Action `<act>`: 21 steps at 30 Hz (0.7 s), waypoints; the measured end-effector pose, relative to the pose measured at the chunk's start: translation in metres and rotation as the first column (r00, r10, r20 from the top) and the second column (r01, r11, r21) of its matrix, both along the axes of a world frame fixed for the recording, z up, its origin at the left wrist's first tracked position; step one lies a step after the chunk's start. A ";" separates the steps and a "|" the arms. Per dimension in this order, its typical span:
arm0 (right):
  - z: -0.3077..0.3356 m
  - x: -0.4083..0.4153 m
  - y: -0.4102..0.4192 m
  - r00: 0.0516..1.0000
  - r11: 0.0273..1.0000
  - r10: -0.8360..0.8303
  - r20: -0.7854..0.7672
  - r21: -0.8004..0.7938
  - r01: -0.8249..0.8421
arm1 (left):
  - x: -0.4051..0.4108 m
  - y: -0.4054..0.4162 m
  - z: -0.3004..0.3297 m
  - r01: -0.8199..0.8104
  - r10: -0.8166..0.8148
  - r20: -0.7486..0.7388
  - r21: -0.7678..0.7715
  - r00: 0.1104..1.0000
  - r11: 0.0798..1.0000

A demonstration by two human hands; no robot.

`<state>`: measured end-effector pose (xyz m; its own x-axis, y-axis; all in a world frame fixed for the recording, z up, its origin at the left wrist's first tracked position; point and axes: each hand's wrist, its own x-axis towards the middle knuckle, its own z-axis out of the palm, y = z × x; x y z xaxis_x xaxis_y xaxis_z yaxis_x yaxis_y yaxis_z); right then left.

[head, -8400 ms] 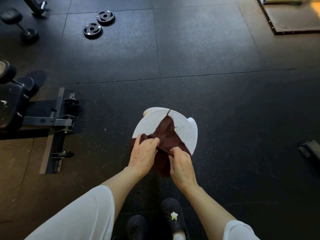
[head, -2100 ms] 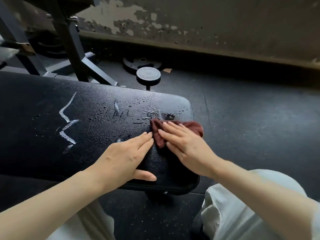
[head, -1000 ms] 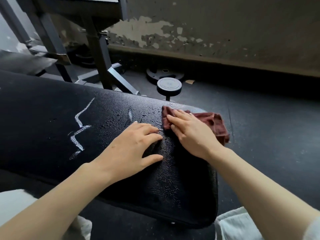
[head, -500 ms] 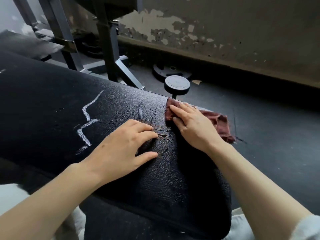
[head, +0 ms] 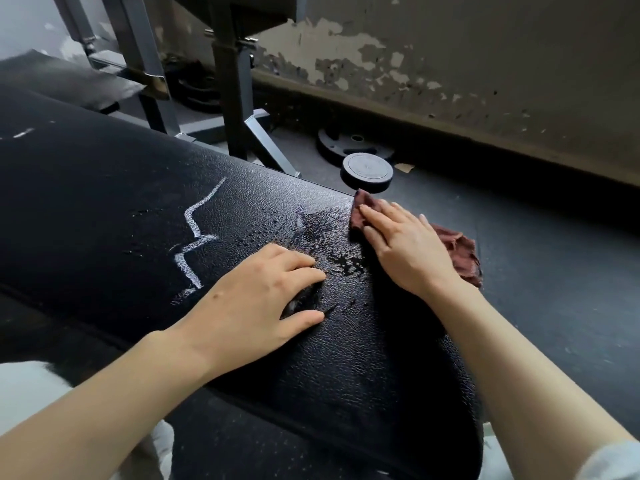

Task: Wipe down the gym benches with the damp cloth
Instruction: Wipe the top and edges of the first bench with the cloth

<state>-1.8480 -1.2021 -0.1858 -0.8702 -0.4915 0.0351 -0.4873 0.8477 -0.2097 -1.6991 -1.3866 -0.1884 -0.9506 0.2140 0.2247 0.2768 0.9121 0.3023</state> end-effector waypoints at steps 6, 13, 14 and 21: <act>0.000 0.019 -0.024 0.990 0.989 0.144 0.010 -0.034 -0.144 | 0.004 -0.002 -0.002 -0.009 0.009 -0.004 0.008 1.000 1.000; 0.000 0.041 -0.032 0.938 0.937 0.346 -0.012 -0.044 -0.347 | 0.001 -0.002 -0.001 0.003 -0.003 -0.022 -0.014 1.000 1.000; 0.001 0.038 -0.028 0.942 0.941 0.336 -0.015 -0.041 -0.336 | 0.002 -0.002 -0.001 0.000 -0.001 -0.021 -0.017 1.000 1.000; 0.002 0.019 0.009 0.992 0.992 0.123 0.000 -0.018 -0.123 | 0.004 -0.002 0.001 0.000 0.000 -0.016 -0.011 1.000 1.000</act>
<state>-1.8293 -1.1930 -0.1839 -0.8033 -0.5940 0.0441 -0.5873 0.7775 -0.2249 -1.6949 -1.3886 -0.1870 -0.9470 0.2163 0.2375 0.2812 0.9155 0.2876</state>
